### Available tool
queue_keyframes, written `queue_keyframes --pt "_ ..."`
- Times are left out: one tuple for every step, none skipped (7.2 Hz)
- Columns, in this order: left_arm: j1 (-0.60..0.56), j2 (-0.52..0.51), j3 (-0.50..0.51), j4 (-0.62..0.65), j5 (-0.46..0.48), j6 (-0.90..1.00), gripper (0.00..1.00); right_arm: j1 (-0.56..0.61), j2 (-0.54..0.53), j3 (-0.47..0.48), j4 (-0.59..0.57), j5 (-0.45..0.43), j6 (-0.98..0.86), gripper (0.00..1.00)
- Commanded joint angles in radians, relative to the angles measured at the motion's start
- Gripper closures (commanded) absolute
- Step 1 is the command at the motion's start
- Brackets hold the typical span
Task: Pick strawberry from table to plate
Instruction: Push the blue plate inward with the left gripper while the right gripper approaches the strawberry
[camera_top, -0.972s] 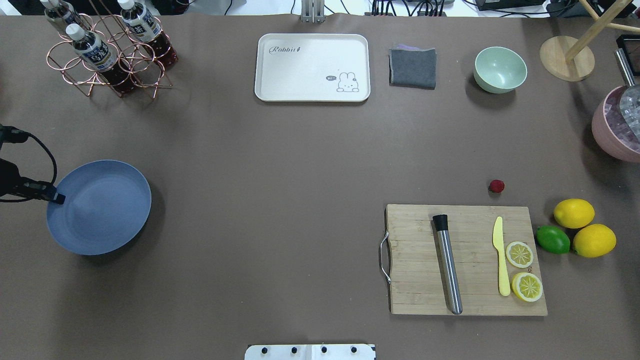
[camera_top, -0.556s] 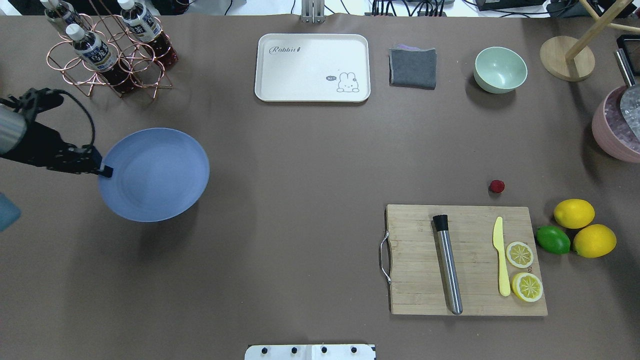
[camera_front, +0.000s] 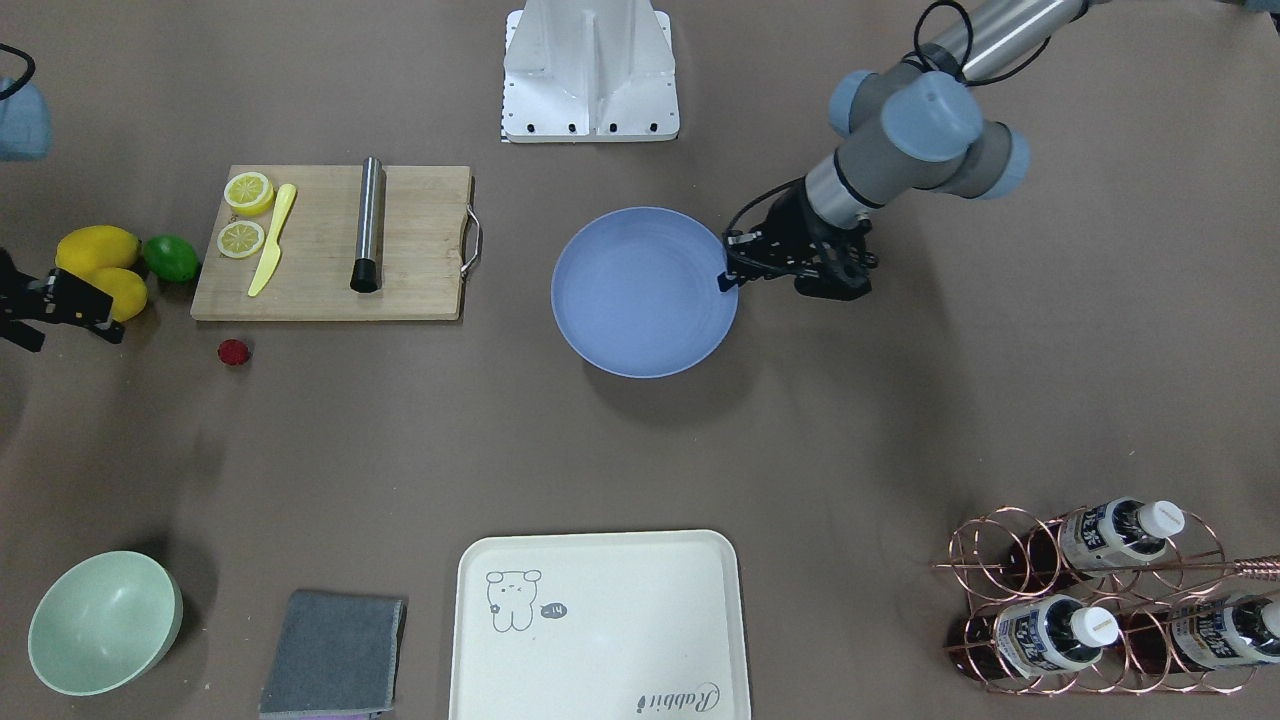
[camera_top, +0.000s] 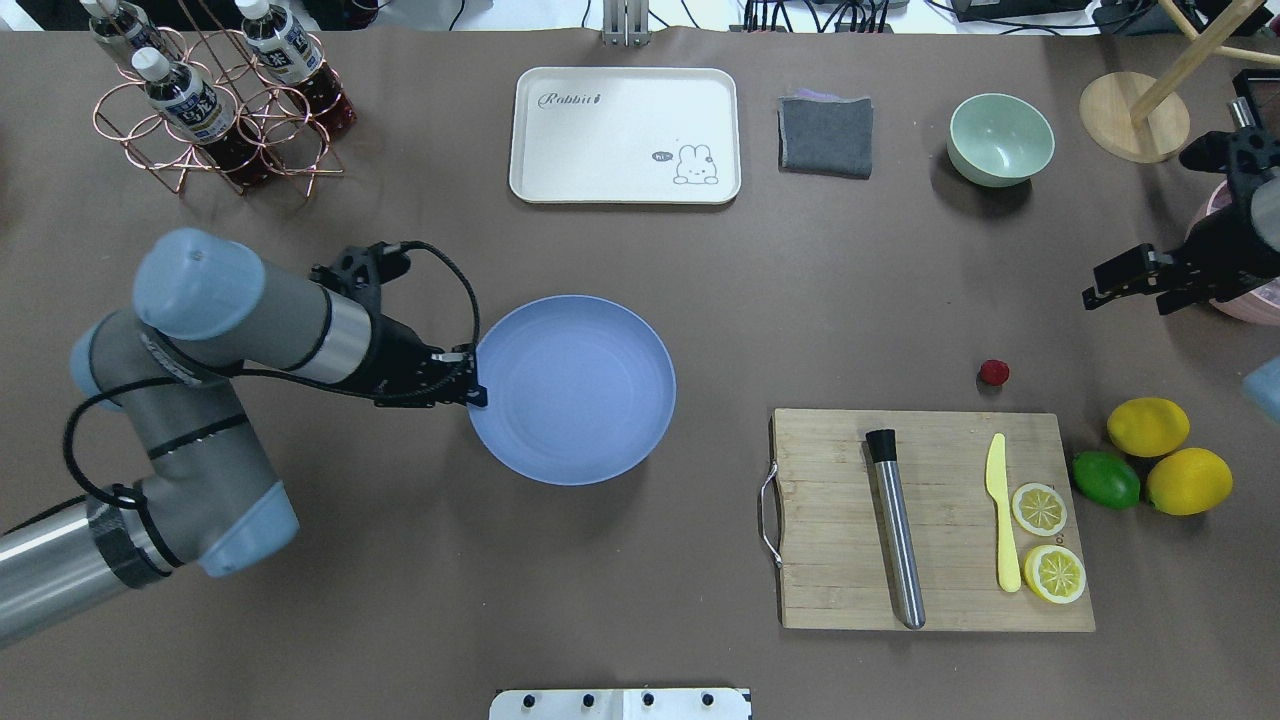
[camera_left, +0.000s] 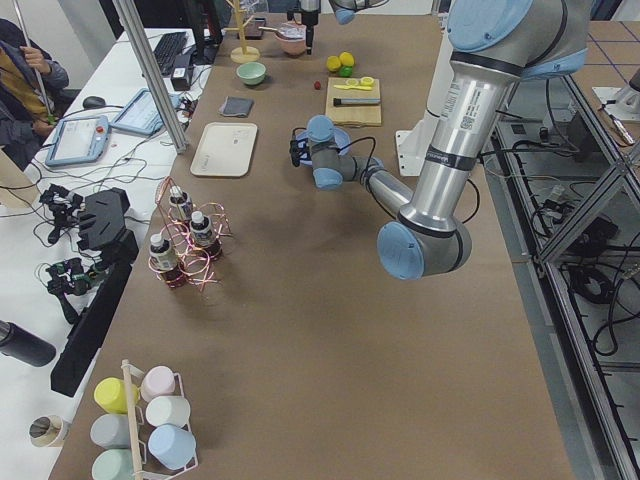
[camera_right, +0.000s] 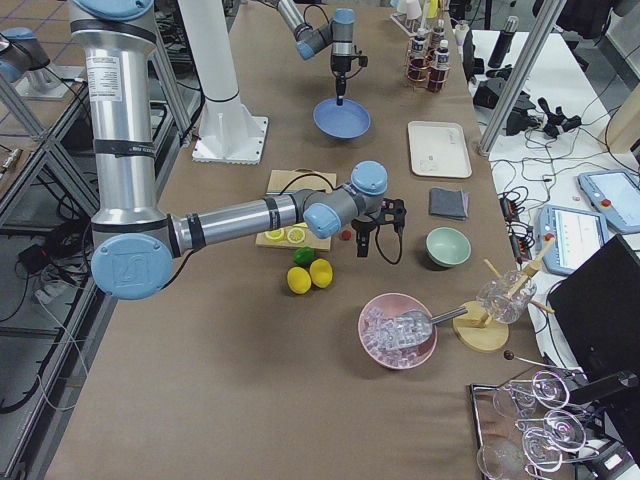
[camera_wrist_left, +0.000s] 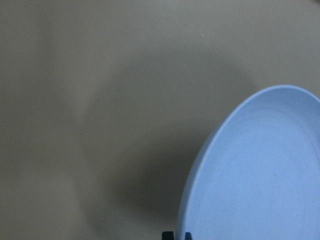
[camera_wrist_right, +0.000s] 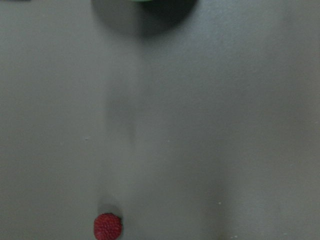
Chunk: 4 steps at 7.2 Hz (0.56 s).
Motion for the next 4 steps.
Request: queue_keyframes --pt "0.104 -0.036 0.009 0.03 0.123 -0.02 1.0 -0.164 0.022 -0.009 0.091 -0.124 0.183 0.02" --pt "0.118 -0.038 0.01 0.03 0.132 -0.02 1.0 -0.208 0.031 -0.018 0.092 -0.164 0.188 0.02" --pt "0.123 -0.041 0.015 0.03 0.133 -0.02 1.0 -0.251 0.05 -0.046 0.09 -0.205 0.197 0.02" --pt "0.128 -0.051 0.015 0.03 0.134 -0.032 1.0 -0.263 0.059 -0.072 0.092 -0.217 0.196 0.06"
